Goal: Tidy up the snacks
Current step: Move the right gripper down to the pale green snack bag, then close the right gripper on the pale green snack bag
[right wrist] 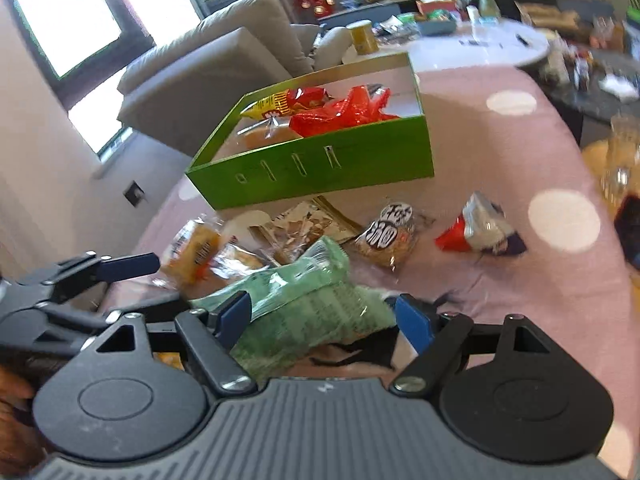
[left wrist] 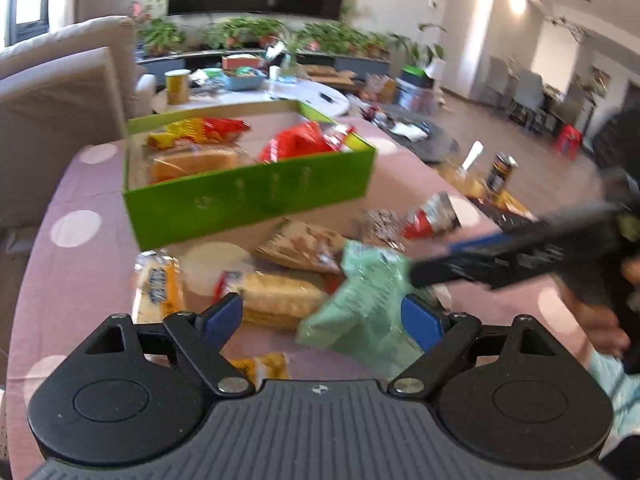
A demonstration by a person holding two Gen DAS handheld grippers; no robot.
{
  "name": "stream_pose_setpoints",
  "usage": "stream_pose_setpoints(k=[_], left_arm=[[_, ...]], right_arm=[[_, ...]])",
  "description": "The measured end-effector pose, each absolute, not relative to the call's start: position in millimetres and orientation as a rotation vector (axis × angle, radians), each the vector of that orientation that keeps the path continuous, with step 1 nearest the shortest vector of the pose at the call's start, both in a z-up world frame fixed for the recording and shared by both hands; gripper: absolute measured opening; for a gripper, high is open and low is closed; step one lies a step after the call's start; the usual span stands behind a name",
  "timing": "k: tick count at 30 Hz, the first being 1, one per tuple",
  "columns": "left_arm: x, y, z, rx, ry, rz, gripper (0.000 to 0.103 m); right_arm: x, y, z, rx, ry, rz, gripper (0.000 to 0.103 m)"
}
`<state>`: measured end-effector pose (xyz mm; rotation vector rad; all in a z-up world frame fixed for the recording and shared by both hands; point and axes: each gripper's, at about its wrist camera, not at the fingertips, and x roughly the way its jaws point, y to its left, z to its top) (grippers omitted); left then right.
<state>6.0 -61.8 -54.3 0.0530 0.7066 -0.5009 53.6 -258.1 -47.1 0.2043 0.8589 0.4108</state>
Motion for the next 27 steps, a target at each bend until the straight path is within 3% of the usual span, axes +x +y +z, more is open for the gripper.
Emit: stream_pose_setpoints(k=[10, 27], left_arm=[[13.6, -68.7, -79.0, 0.105, 0.790, -0.443, 0.085], [15.8, -67.6, -82.8, 0.074, 0.804, -0.461, 0.084]], right_arm=[[74.0, -244.4, -75.7, 0.198, 0.931, 0.434, 0.081], [68.9, -243.7, -60.9, 0.146, 0.909, 0.498, 0.084]])
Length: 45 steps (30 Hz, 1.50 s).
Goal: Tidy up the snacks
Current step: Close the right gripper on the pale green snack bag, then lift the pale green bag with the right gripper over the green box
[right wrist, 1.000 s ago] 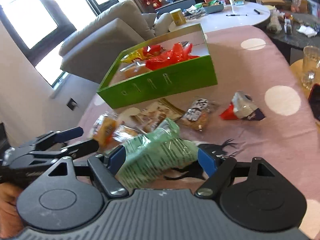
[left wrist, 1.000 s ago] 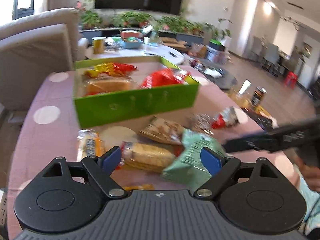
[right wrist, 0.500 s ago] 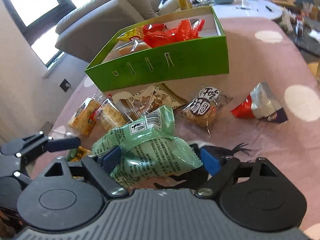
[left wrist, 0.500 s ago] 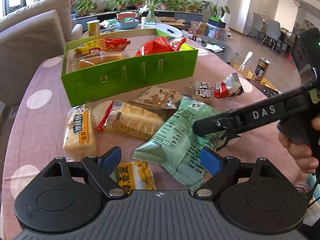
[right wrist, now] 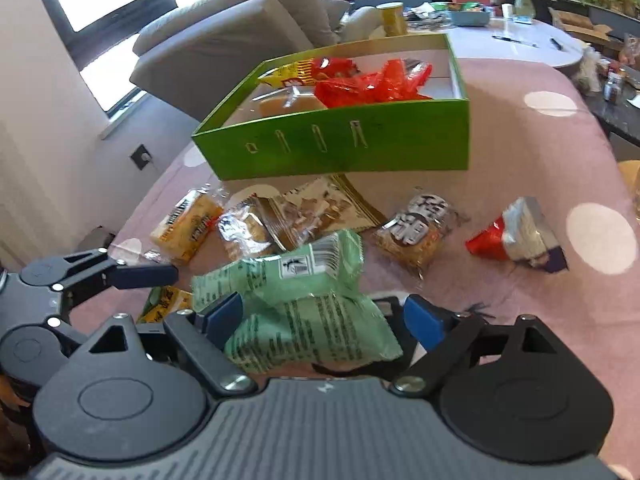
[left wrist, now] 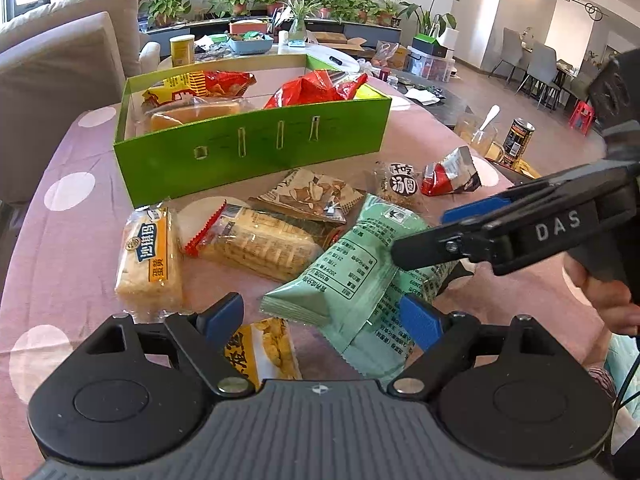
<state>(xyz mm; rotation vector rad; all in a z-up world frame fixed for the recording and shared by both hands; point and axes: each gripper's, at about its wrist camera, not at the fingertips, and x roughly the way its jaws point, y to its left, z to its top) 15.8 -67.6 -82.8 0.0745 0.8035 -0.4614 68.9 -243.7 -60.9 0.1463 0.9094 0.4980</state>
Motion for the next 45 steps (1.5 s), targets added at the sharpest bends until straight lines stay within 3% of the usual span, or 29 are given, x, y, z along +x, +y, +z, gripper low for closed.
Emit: stream_pose_setpoints(k=[7, 13, 27, 38, 40, 45], left_arm=[[17.9, -68.4, -85.0, 0.079, 0.812, -0.461, 0.084], [20.2, -63.2, -84.8, 0.058, 0.821, -0.427, 0.084], [21.3, -69.7, -84.2, 0.060, 0.818, -0.469, 0.082], [31.9, -73.3, -87.2, 0.019, 0.847, -0.514, 0.067], [32.4, -73.9, -87.8, 0.006, 0.853, -0.538, 0.061], [25.3, -82.5, -82.8, 0.037, 0.821, -0.563, 0.057]], right_arm=[[75.9, -239.2, -71.2, 0.195, 0.953, 0.514, 0.084], [63.2, -244.0, -63.8, 0.230, 0.956, 0.449, 0.071], [48.9, -248.4, -67.8, 0.280, 0.980, 0.426, 0.071], [60.7, -255.0, -73.5, 0.323, 0.976, 0.417, 0.078], [59.5, -255.8, -73.8, 0.334, 0.970, 0.424, 0.071], [51.9, -253.5, -65.7, 0.319, 0.948, 0.435, 0.062]])
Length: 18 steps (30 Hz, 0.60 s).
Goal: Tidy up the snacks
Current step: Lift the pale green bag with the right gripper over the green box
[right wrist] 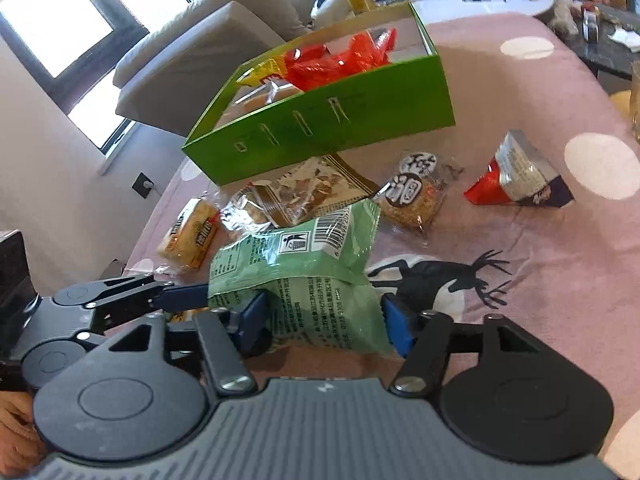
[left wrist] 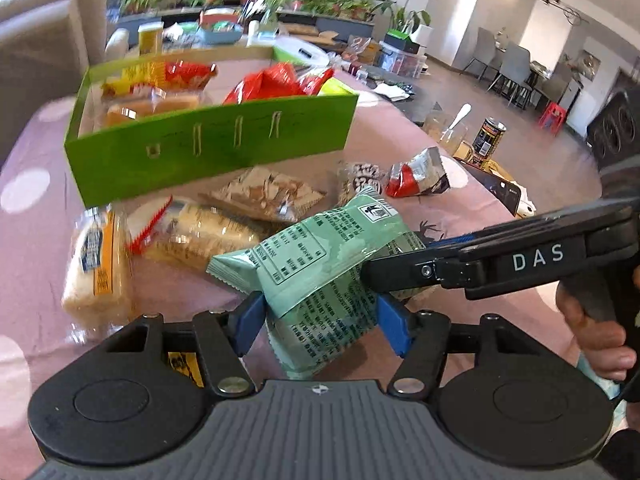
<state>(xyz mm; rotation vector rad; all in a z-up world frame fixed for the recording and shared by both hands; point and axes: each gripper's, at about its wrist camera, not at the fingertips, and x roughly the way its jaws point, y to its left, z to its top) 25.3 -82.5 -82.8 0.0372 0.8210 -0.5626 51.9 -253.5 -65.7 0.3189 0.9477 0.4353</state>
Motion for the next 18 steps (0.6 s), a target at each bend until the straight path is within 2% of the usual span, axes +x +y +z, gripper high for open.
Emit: stream_pose_setpoints(k=[18], left_arm=[[27.4, -76.8, -31.6, 0.116, 0.640, -0.486, 0.058]], right_arm=[[58.9, -242.3, -22.7, 0.331, 0.811, 0.400, 0.061]])
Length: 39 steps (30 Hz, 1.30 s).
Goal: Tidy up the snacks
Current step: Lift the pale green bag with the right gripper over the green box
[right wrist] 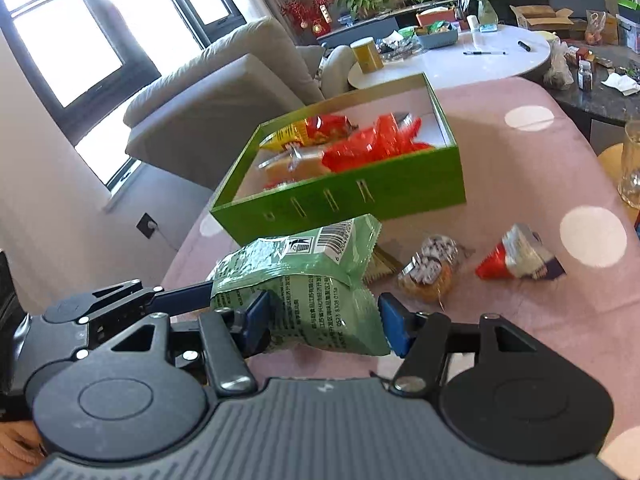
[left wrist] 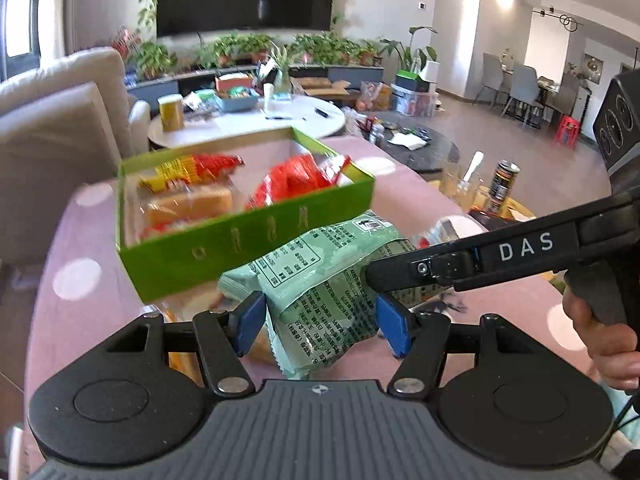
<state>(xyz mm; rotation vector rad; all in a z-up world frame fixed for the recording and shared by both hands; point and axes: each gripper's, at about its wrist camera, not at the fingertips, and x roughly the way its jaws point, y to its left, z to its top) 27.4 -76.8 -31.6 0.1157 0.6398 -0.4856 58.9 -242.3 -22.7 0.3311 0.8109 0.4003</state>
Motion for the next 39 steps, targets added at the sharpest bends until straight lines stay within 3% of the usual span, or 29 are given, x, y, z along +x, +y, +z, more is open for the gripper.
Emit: stream_pose_setpoints(k=[7, 13, 18, 22, 26, 31, 34, 36, 37, 39], left_arm=[[29.4, -83.1, -17.4, 0.126, 0.576, -0.548, 0.059], [31.0, -76.7, -26.7, 0.137, 0.596, -0.493, 0.075], [44.1, -44.7, -44.1, 0.035, 0.679, -0.379, 0.076], [43.8, -38.2, -50.6, 0.004, 0.721, -0.381, 0.077], [39.5, -42.5, -61.3, 0.026, 0.762, -0.397, 0.080], [48.5, -48.0, -82.8, 0.003, 0.840, -0.386, 0.080], [54.9, -50.4, -89.2, -0.017, 0.859, -0.404, 0.080], [58.5, -51.4, -90.8, -0.016, 0.854, -0.417, 0.079], [59.1, -51.5, -91.0, -0.011, 0.842, -0.418, 0.076], [58.5, -52.3, -90.9, 0.011, 0.827, -0.427, 0.074]], right_arm=[[72.0, -233.1, -9.1, 0.391, 0.800, 0.491, 0.062], [71.9, -228.7, -7.0, 0.287, 0.751, 0.447, 0.062], [78.1, -254.1, -13.0, 0.262, 0.761, 0.358, 0.063], [89.0, -250.2, -22.2, 0.254, 0.793, 0.386, 0.068], [100.7, -231.1, -22.8, 0.207, 0.804, 0.483, 0.085], [109.1, -195.4, -15.2, 0.052, 0.772, 0.527, 0.090], [110.8, -179.4, -19.5, -0.021, 0.784, 0.544, 0.089], [109.9, -175.0, -25.7, -0.060, 0.794, 0.528, 0.081], [110.4, -176.2, -29.3, -0.058, 0.812, 0.523, 0.070], [110.3, -187.7, -33.2, 0.027, 0.857, 0.514, 0.067]])
